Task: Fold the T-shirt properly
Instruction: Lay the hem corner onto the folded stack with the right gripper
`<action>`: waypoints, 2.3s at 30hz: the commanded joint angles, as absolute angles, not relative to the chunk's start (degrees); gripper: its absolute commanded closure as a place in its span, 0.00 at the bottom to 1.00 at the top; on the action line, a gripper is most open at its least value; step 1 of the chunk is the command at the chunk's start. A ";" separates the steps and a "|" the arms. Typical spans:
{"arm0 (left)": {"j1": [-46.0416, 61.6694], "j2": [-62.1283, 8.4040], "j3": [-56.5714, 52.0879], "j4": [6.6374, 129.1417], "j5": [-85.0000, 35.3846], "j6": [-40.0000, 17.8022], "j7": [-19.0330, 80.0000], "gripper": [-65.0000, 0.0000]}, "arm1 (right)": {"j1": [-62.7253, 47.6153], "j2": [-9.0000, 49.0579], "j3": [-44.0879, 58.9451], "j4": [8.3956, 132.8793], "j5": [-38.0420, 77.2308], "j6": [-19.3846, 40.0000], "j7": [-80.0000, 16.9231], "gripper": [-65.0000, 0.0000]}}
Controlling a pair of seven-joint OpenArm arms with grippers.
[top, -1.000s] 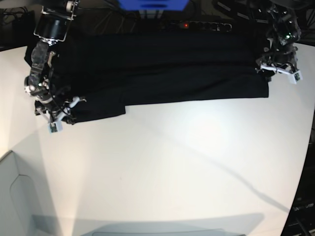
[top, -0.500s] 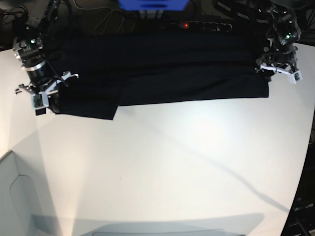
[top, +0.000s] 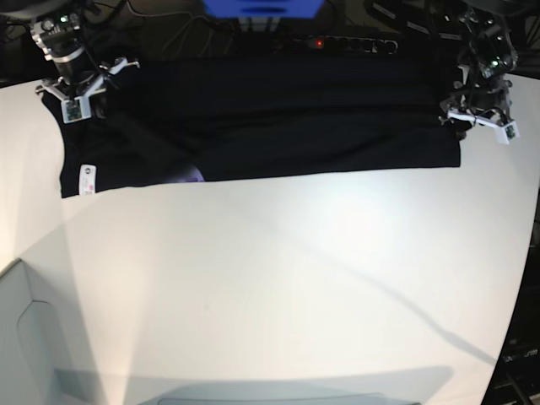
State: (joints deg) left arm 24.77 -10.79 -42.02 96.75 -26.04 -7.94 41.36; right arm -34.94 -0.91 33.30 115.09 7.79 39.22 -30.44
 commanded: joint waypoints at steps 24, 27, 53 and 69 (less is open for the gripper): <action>25.36 -11.74 -42.51 97.63 -26.24 -8.04 40.31 0.38 | -31.08 0.40 42.15 116.44 8.40 40.00 -29.23 1.00; 25.36 -11.74 -42.42 97.63 -26.24 -8.04 40.31 0.38 | -30.20 0.04 42.77 116.44 8.40 40.00 -29.23 1.00; 25.71 -12.97 -42.68 98.33 -26.51 -8.04 40.31 0.38 | -26.77 1.27 40.57 107.56 8.04 40.00 -29.32 0.62; 26.51 -12.97 -42.77 98.42 -26.51 -8.04 40.31 0.38 | -28.88 0.92 41.45 111.52 8.40 40.00 -29.32 0.62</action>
